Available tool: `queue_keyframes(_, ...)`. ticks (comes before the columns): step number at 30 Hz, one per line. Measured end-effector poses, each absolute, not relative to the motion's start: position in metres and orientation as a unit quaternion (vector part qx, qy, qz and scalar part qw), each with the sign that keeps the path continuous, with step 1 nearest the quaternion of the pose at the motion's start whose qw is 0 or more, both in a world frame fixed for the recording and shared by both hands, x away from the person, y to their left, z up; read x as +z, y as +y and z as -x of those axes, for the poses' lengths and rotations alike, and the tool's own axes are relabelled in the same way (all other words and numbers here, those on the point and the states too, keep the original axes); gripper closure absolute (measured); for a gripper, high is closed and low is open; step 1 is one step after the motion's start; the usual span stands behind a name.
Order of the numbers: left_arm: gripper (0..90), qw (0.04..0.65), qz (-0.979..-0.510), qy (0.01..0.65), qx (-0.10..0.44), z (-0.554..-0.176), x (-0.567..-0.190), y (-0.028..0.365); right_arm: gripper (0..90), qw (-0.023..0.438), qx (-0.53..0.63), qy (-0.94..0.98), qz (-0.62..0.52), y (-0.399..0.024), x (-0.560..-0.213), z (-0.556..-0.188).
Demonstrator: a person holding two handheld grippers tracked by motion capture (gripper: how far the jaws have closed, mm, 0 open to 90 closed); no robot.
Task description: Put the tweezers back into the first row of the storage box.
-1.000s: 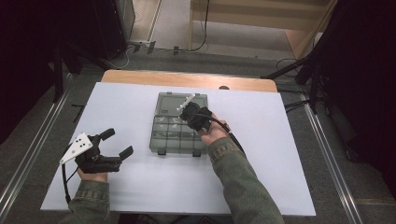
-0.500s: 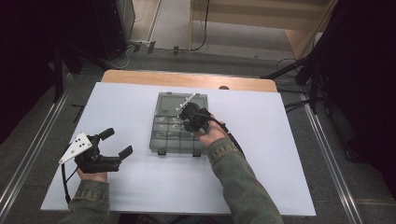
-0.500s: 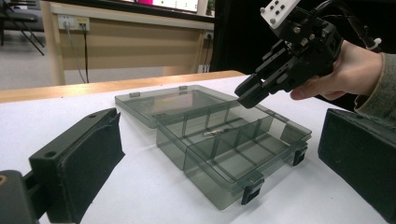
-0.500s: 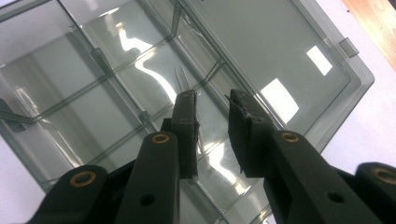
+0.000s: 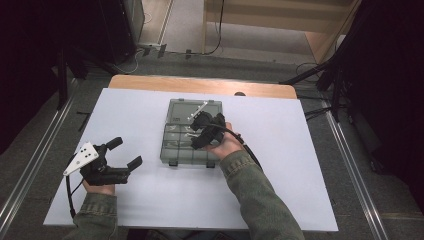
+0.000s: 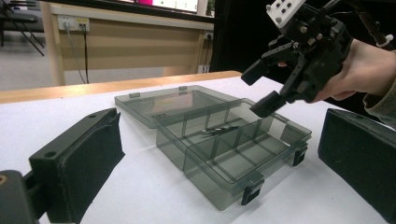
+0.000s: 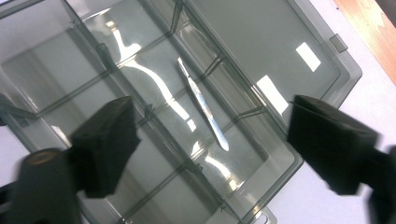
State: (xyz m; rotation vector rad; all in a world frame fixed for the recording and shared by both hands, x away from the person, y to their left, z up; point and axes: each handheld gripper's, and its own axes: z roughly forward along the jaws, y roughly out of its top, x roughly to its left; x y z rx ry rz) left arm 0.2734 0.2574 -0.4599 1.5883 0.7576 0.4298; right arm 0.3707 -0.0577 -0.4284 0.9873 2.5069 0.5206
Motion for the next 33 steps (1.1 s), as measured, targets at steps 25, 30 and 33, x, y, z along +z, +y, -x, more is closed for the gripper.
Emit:
queue_keyframes(25, 0.0, 0.617, -0.689, 0.33, 0.189, -0.274, -0.46, 0.257, 0.0, 0.159, 0.263, 0.882, -0.356, -0.085, -0.404, -0.333)
queue_keyframes(30, 0.0, 0.617, -0.689, 0.33, 0.188, -0.275, -0.46, 0.257, 0.0, 0.158, 0.282, 0.871, -0.369, -0.102, -0.404, -0.325)
queue_keyframes(33, 0.0, 0.617, -0.688, 0.331, 0.188, -0.275, -0.46, 0.256, 0.0, 0.17, 0.3, 0.86, -0.377, -0.117, -0.407, -0.317)
